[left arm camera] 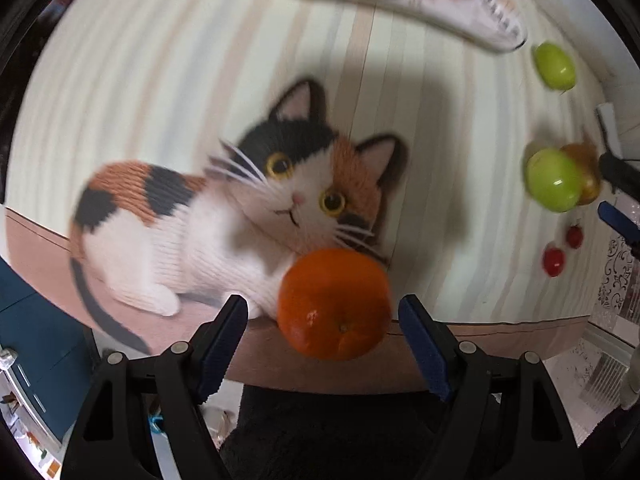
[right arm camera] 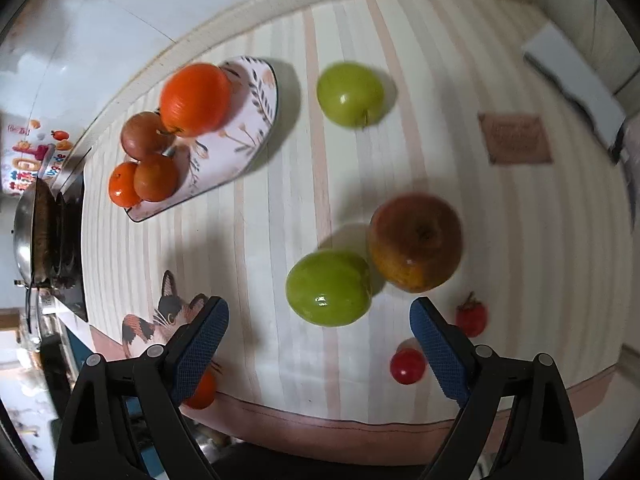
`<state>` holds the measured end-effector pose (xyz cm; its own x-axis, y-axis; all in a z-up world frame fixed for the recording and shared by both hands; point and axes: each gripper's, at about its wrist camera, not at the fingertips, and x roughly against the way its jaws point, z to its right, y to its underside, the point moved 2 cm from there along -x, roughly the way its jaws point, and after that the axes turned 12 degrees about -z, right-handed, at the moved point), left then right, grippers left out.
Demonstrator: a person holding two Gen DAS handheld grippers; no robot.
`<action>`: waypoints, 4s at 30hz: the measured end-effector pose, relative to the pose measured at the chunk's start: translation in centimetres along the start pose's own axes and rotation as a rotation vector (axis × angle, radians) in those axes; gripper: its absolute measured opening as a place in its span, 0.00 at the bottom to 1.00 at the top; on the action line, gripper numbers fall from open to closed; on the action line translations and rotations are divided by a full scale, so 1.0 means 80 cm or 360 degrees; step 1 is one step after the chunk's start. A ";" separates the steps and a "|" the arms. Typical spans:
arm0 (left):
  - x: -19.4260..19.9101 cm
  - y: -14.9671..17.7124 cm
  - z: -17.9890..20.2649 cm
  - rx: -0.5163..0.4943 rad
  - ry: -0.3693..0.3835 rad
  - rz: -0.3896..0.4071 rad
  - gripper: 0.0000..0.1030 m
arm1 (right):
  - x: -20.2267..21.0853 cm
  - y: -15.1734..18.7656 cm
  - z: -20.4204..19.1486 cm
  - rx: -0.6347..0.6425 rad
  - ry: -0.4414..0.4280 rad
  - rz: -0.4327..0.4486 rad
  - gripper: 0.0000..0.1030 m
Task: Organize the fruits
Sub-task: 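Grasp the orange by the cat cushion with the left tool while the right tool grasps the brown pear, then place the orange and brown pear onto the plate and release, then move both tools back toward the green apples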
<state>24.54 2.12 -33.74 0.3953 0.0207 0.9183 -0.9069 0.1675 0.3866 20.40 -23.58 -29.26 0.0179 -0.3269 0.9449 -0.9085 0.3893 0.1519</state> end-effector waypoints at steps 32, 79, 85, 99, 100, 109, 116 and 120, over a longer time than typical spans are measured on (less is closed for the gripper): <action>0.035 -0.008 0.040 -0.0064 -0.0052 0.0169 0.61 | -0.023 -0.054 0.055 -0.0112 0.0123 0.0080 0.67; 0.179 -0.211 0.074 -0.0105 0.0202 0.0239 0.82 | 0.005 -0.152 -0.097 0.0392 0.0158 0.0169 0.89; 0.213 -0.167 0.053 -0.0091 -0.0064 0.0517 0.82 | 0.048 -0.129 -0.098 0.0355 0.0232 0.0286 0.89; 0.237 -0.079 0.032 -0.0046 -0.0155 0.0725 0.82 | 0.097 -0.064 -0.134 0.0389 0.0266 0.0382 0.89; 0.239 -0.073 0.032 -0.0050 -0.0150 0.0736 0.82 | 0.099 -0.059 -0.135 0.0392 0.0263 0.0385 0.89; 0.270 -0.015 0.042 -0.0108 -0.0156 0.0888 0.82 | 0.152 0.002 -0.147 0.0461 0.0250 0.0545 0.89; 0.296 0.030 0.049 -0.0164 -0.0152 0.1004 0.82 | 0.198 0.049 -0.161 0.0516 0.0248 0.0675 0.89; 0.307 0.051 0.050 -0.0172 -0.0145 0.1052 0.82 | 0.216 0.069 -0.165 0.0531 0.0241 0.0724 0.89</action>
<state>30.00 -0.67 -9.28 -0.2560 0.0701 0.9641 -0.9322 0.2461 -0.2654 21.18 -15.69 -8.23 -0.3678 -0.0537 0.9283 -0.9206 0.1615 -0.3554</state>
